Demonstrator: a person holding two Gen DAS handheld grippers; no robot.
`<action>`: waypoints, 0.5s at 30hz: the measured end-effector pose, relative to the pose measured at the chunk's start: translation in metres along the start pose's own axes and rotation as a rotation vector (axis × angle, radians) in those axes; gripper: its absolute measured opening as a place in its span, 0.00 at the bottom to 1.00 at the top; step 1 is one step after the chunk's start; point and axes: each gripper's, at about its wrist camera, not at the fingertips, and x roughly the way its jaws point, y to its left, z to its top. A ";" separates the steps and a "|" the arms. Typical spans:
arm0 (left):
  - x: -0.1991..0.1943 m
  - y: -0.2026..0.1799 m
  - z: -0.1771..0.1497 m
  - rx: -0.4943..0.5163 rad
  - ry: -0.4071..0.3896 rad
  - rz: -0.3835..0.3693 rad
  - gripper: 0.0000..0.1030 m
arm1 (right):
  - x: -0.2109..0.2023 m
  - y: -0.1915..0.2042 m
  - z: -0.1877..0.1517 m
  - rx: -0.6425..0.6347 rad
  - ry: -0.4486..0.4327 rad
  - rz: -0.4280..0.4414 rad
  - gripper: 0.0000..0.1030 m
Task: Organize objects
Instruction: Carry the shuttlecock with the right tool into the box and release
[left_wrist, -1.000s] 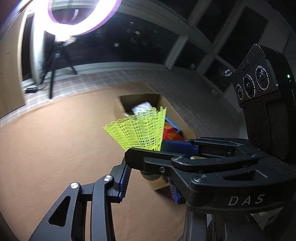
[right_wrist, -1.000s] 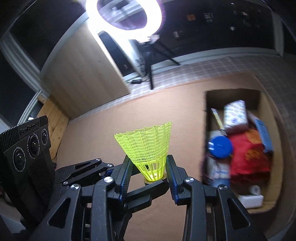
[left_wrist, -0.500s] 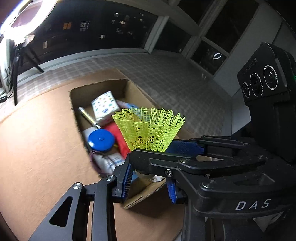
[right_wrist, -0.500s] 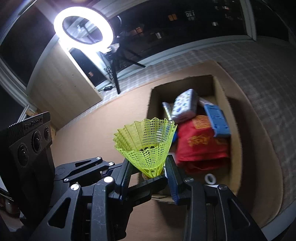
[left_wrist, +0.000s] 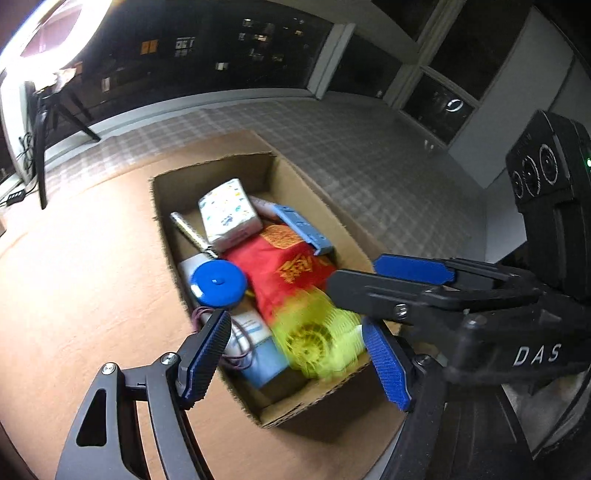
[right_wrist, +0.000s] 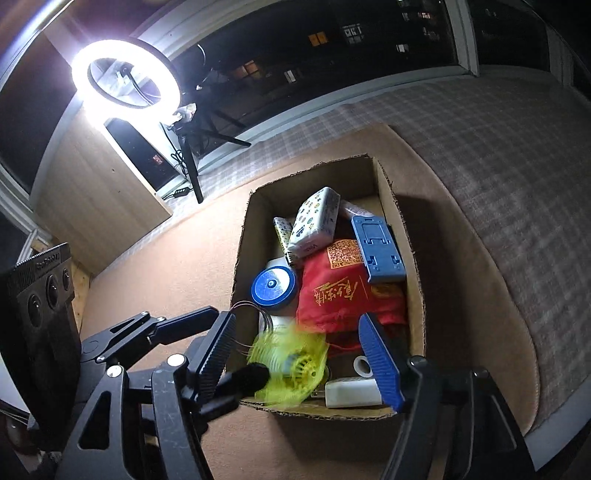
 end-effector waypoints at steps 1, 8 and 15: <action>-0.002 0.001 0.000 -0.003 -0.002 0.003 0.74 | 0.000 0.001 0.000 -0.002 -0.002 -0.003 0.64; -0.022 0.021 -0.006 -0.034 -0.025 0.038 0.74 | -0.006 0.013 -0.002 -0.023 -0.024 -0.014 0.64; -0.052 0.042 -0.017 -0.058 -0.048 0.095 0.74 | -0.012 0.036 -0.006 -0.059 -0.051 -0.031 0.64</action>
